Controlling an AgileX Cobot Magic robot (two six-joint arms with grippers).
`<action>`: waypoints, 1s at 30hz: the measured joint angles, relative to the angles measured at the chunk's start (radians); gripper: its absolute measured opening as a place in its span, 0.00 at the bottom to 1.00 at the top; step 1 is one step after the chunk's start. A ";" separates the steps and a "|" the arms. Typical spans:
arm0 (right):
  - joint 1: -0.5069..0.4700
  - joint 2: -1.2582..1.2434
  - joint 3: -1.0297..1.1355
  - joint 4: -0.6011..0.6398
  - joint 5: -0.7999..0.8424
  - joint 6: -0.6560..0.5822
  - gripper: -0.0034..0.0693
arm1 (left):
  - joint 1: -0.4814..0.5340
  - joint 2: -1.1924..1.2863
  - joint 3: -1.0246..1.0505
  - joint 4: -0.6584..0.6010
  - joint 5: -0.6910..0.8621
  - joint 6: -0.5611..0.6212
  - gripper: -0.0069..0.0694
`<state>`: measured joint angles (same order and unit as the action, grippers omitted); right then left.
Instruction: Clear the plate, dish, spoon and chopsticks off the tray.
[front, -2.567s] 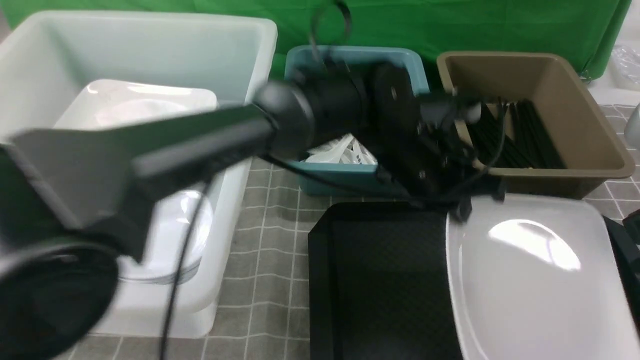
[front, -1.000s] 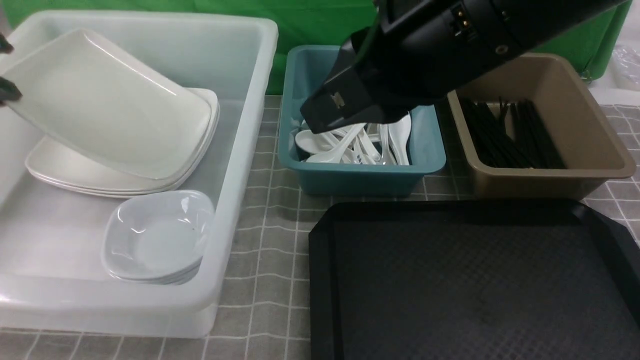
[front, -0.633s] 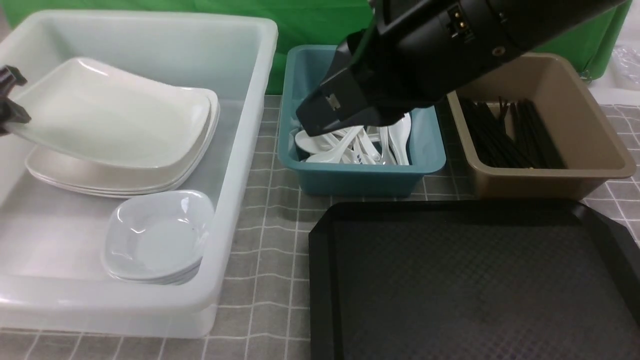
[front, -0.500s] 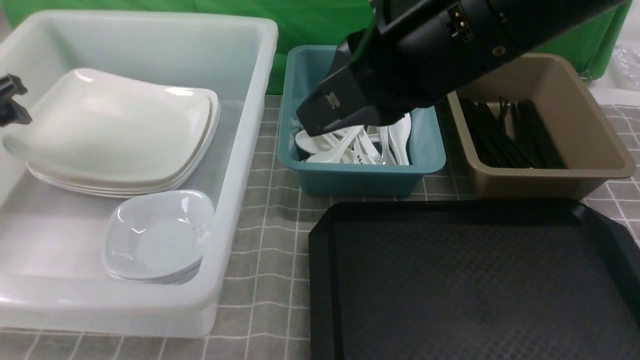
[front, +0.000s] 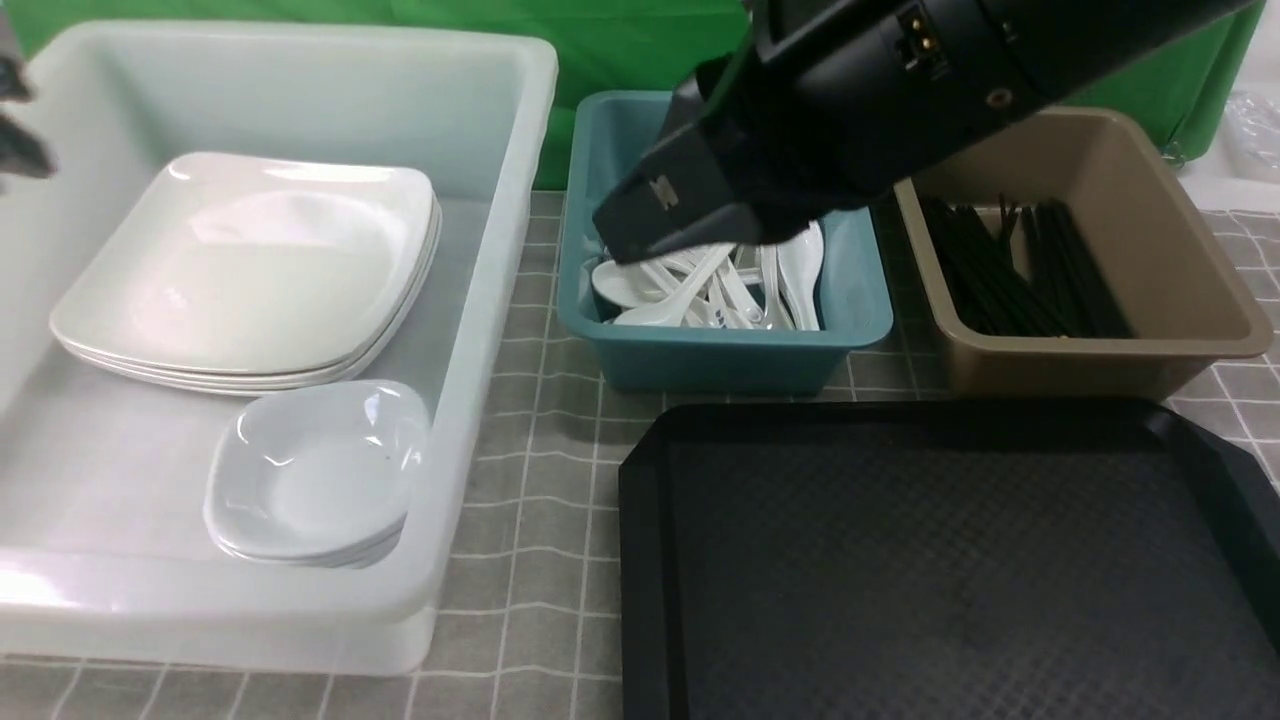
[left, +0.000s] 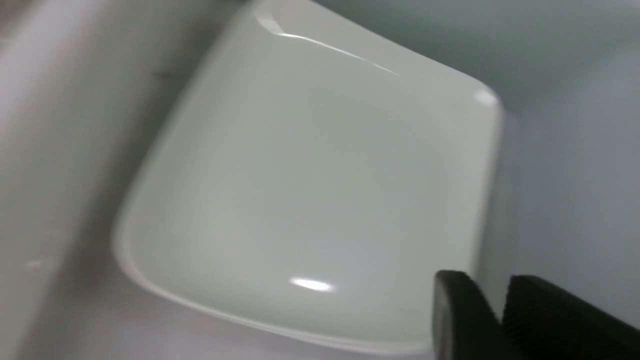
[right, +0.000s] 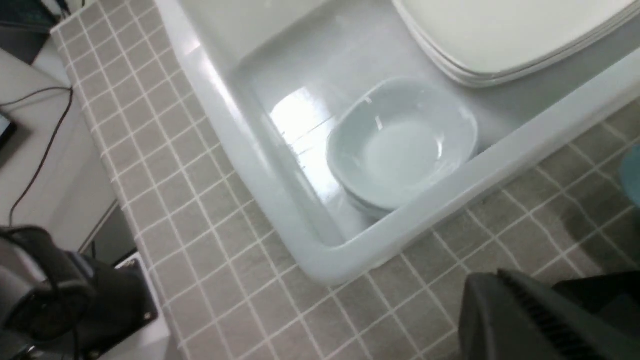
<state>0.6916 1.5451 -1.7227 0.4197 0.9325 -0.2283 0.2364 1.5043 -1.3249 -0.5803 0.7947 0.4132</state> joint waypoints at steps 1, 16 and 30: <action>0.000 -0.010 0.000 -0.028 -0.008 0.014 0.09 | -0.044 -0.030 0.000 -0.002 0.024 0.018 0.15; 0.000 -0.550 0.227 -0.561 -0.051 0.278 0.09 | -0.777 -0.646 0.102 0.377 0.021 -0.360 0.09; 0.000 -1.401 1.176 -1.224 -0.586 0.937 0.09 | -0.817 -1.249 0.864 0.842 -0.286 -0.925 0.09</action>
<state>0.6916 0.1445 -0.5465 -0.8045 0.3464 0.7089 -0.5810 0.2550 -0.4614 0.2619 0.5082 -0.5114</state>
